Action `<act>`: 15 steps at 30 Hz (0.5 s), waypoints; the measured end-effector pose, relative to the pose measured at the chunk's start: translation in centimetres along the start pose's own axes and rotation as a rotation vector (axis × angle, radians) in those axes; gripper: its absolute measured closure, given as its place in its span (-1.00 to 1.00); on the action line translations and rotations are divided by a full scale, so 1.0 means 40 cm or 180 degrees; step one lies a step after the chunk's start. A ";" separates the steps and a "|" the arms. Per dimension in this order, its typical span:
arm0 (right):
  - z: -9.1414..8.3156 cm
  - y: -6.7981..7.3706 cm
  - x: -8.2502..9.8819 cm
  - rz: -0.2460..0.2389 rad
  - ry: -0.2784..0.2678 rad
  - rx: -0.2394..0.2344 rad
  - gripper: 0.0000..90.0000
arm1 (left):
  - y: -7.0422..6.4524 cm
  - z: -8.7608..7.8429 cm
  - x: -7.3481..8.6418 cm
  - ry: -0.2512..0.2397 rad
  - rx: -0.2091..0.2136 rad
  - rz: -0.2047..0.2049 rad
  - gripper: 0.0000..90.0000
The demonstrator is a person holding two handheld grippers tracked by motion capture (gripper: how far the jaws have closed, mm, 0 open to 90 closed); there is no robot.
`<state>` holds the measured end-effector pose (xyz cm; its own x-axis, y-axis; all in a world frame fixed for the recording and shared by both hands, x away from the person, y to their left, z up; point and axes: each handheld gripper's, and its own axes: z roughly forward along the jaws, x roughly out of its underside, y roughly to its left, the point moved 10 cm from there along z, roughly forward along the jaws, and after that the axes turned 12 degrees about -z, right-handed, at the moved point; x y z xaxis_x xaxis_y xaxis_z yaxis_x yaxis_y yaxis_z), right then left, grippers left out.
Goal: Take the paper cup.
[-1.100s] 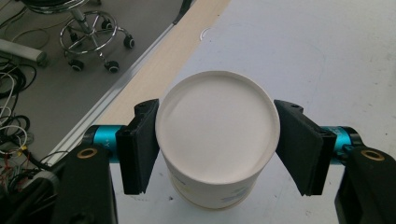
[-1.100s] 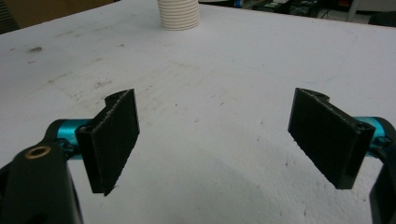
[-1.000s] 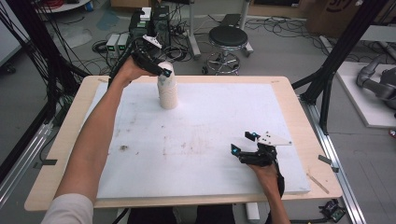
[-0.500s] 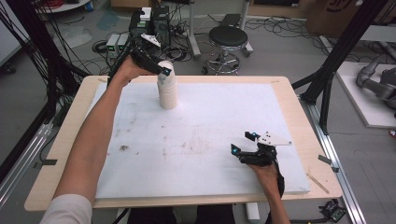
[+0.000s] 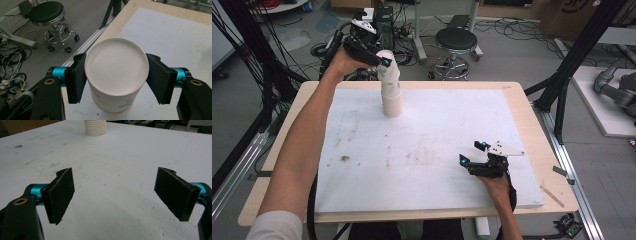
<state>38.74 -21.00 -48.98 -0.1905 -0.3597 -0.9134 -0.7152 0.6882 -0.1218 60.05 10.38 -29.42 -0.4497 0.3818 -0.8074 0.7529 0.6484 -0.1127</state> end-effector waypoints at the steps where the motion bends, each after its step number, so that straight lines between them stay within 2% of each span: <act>1: 0.000 0.001 0.000 -0.0003 0.0002 -0.0006 -0.63 | -0.002 -0.016 -0.012 0.0002 -0.0020 0.0018 -0.18; 6: 0.000 -0.001 -0.001 -0.0011 -0.0010 0.0000 -0.63 | -0.017 -0.054 -0.050 -0.0093 -0.0024 0.0070 -0.17; 10: -0.001 -0.001 -0.001 -0.0011 -0.0013 0.0002 -0.63 | -0.026 -0.077 -0.070 -0.0108 -0.0021 0.0090 -0.17; 15: -0.001 -0.001 -0.001 -0.0007 -0.0016 0.0001 -0.63 | -0.035 -0.086 -0.067 -0.0081 0.0005 0.0118 -0.17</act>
<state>38.75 -21.03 -48.94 -0.1856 -0.3581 -0.9150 -0.7154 0.6877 -0.1241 58.54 10.70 -25.13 -0.4091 0.3888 -0.8255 0.7697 0.6330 -0.0833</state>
